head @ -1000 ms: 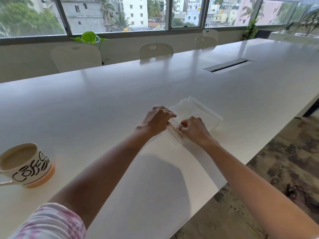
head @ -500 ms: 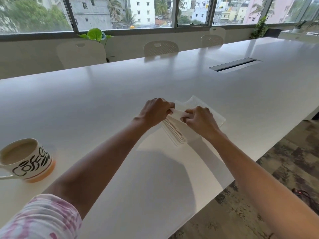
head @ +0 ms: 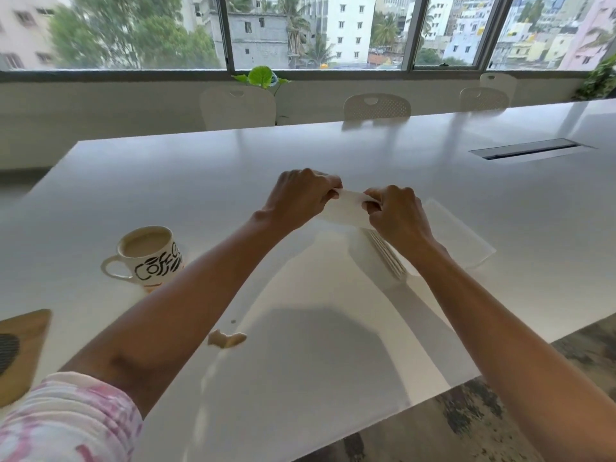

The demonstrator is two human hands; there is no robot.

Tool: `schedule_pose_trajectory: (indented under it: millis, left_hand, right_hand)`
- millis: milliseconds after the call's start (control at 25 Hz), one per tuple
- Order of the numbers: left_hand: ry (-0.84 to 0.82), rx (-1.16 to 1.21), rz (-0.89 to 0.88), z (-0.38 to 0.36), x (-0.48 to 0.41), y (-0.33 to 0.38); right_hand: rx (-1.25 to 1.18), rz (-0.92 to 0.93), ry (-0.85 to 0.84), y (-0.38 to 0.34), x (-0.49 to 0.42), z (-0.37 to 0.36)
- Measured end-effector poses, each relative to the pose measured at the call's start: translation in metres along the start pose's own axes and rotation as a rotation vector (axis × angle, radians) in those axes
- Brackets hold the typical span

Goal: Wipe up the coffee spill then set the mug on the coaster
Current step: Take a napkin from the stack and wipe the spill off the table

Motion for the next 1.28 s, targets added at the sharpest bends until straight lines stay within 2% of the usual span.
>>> schedule_pose_trajectory:
  millis: [240, 520, 680, 840, 1120, 1280]
  left_hand:
    - [0.027, -0.06, 0.056, 0.051, 0.071, -0.021]
    - [-0.1, -0.047, 0.171, 0.075, 0.179, -0.011]
    - [-0.184, 0.021, 0.174, 0.068, 0.235, 0.015]
    - [-0.186, 0.099, 0.18, 0.062, 0.272, 0.035]
    - [-0.191, 0.16, 0.205, 0.052, 0.297, 0.055]
    - [-0.218, 0.223, 0.276, 0.05, 0.303, 0.051]
  right_hand:
    - [-0.076, 0.122, -0.075, -0.065, 0.028, -0.025]
    - [-0.096, 0.225, -0.248, -0.109, 0.102, -0.078]
    - [-0.071, 0.268, -0.352, -0.111, 0.149, -0.107]
    - [-0.053, 0.299, -0.446, -0.108, 0.186, -0.124]
    - [0.019, 0.329, -0.495, -0.102, 0.212, -0.127]
    - [0.068, 0.344, -0.561, -0.102, 0.222, -0.127]
Point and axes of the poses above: each hand's wrist, its own x-axis away from the middle knuckle, its own z-axis out of the back of the hand, y = z × x, the point moved 10 cm from there along -x, towards the middle knuckle, and after that the axes turned 13 degrees about -z, right-handed, at the moved point
